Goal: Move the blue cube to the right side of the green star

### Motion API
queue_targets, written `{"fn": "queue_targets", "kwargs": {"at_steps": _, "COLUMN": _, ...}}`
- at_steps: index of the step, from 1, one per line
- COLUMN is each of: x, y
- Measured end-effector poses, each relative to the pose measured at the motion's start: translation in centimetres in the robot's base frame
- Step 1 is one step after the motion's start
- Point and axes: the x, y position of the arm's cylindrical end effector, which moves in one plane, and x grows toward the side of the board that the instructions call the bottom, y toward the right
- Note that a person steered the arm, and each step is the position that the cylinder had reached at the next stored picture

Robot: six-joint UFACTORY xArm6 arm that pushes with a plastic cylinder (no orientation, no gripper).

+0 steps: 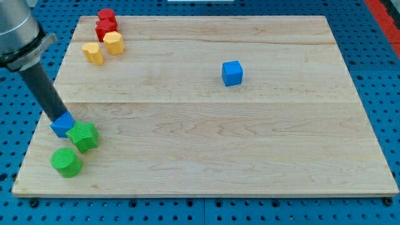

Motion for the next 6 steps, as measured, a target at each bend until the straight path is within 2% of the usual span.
{"fn": "queue_targets", "kwargs": {"at_steps": 1, "x": -3.4, "y": 1.9}}
{"fn": "queue_targets", "kwargs": {"at_steps": 4, "x": -16.9, "y": 29.3}}
{"fn": "queue_targets", "kwargs": {"at_steps": 5, "x": -15.1, "y": 35.2}}
{"fn": "queue_targets", "kwargs": {"at_steps": 6, "x": -10.0, "y": 25.1}}
